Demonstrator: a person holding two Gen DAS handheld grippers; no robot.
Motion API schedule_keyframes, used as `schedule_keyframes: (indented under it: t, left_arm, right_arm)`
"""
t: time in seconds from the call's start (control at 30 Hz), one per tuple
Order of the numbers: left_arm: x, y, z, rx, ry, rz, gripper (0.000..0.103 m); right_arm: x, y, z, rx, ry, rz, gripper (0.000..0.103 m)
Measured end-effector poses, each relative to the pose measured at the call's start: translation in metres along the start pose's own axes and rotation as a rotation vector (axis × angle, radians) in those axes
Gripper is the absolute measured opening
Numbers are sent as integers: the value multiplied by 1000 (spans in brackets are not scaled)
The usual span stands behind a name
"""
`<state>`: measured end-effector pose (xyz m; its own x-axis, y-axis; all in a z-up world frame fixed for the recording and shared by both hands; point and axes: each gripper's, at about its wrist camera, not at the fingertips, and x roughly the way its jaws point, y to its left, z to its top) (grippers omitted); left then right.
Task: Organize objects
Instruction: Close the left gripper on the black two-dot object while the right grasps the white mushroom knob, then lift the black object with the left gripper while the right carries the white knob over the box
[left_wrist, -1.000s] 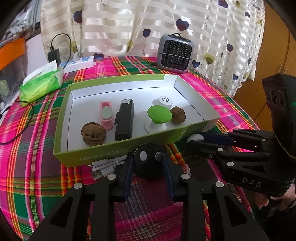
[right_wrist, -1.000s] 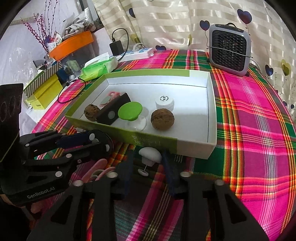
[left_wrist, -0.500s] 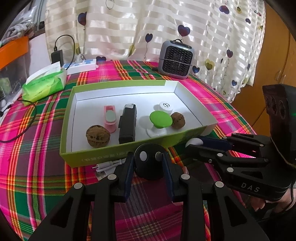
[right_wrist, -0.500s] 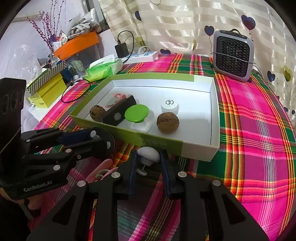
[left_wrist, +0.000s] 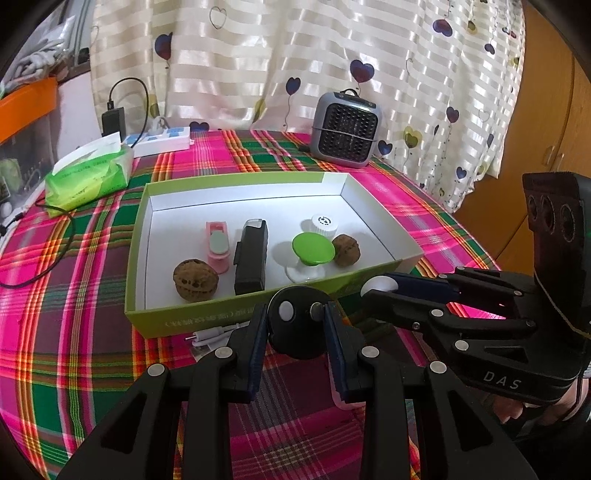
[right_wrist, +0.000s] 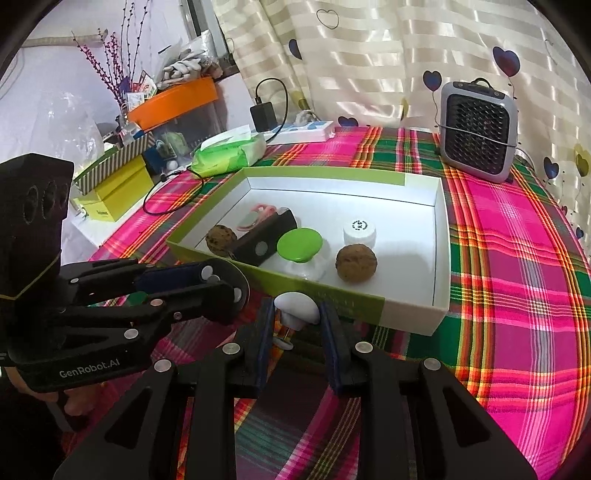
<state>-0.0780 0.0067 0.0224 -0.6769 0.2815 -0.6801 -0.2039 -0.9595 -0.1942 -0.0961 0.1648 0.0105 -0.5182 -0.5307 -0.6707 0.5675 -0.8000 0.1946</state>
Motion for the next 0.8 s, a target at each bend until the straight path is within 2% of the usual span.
schedule_keyframes:
  t: [0.8]
  left_arm:
    - [-10,10,8,-38,-41,6,28]
  right_arm:
    - [-8,-1,8,10,-37,2,26]
